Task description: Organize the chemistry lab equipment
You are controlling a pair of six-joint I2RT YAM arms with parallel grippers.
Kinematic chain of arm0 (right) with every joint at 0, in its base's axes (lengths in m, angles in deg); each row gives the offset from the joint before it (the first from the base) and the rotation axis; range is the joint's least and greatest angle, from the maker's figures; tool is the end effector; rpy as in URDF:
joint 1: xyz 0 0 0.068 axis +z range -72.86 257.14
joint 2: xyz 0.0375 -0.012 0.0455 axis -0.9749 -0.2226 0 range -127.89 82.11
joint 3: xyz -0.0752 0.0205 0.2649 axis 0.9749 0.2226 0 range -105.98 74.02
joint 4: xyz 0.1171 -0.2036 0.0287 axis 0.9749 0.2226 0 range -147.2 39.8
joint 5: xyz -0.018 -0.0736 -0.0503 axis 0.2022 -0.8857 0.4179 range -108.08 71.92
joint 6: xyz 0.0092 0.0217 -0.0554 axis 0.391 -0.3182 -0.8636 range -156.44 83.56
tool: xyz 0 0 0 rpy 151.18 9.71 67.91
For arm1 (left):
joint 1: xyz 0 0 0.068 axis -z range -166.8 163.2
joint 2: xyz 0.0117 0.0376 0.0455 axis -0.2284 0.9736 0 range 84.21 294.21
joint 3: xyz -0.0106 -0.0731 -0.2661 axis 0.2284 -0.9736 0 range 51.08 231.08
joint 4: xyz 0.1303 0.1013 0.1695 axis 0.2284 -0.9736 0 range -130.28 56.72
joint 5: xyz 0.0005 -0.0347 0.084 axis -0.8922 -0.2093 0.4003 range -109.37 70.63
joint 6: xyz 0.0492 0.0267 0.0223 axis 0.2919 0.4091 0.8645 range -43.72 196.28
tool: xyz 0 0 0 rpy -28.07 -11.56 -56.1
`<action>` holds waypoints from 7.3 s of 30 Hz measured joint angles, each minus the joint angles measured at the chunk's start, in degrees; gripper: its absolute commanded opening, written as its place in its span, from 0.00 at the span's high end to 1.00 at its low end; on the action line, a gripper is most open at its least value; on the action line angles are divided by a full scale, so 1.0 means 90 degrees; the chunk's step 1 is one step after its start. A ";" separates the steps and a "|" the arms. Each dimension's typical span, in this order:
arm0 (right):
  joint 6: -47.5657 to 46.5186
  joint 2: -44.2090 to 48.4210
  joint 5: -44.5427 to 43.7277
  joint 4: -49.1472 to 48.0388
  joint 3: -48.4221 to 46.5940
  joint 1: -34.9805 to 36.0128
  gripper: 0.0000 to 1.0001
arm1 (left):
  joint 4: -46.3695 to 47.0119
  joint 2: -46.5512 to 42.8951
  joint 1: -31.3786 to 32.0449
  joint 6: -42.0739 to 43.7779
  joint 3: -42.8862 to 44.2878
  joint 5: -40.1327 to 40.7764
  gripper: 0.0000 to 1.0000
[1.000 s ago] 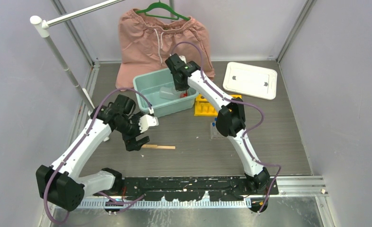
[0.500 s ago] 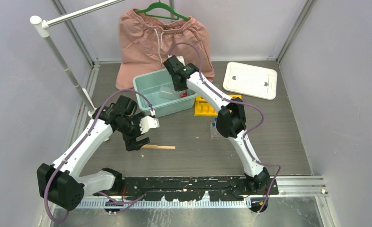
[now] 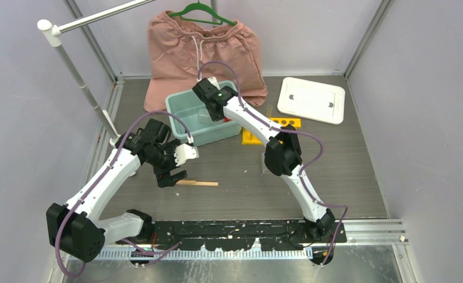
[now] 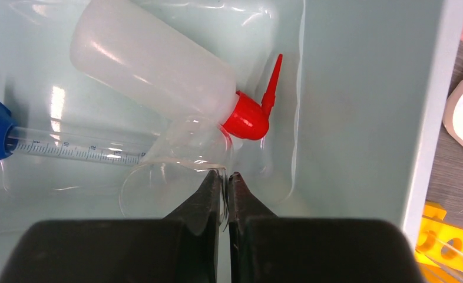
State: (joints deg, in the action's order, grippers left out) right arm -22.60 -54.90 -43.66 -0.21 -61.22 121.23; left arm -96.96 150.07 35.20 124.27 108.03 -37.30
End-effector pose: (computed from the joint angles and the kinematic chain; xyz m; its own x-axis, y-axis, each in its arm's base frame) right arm 0.3688 0.3306 0.2515 -0.7080 -0.3854 -0.5917 -0.3064 0.9226 -0.2343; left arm 0.1527 -0.0764 0.2719 -0.2640 0.8690 -0.4185 0.9530 0.3018 0.0257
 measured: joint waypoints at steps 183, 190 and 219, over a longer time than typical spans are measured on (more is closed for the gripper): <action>0.5637 0.1644 0.1090 -0.2642 0.4835 -0.5751 0.64 | -0.0520 0.0529 0.0440 -0.1241 0.2021 0.1656 0.00; 0.5933 0.1685 0.1018 -0.2851 0.5030 -0.5739 0.66 | -0.0750 0.0403 0.0440 -0.0991 0.1994 0.1705 0.00; 0.6375 0.2346 0.1093 -0.4014 0.6028 -0.5727 0.99 | -0.1010 0.0359 0.0440 -0.0588 0.2045 0.1923 0.00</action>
State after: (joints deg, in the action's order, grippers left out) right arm 34.78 -33.78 -33.83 -36.34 -6.97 69.69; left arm -106.05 153.31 39.16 118.98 126.44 -19.99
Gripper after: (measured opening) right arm 0.132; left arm 0.996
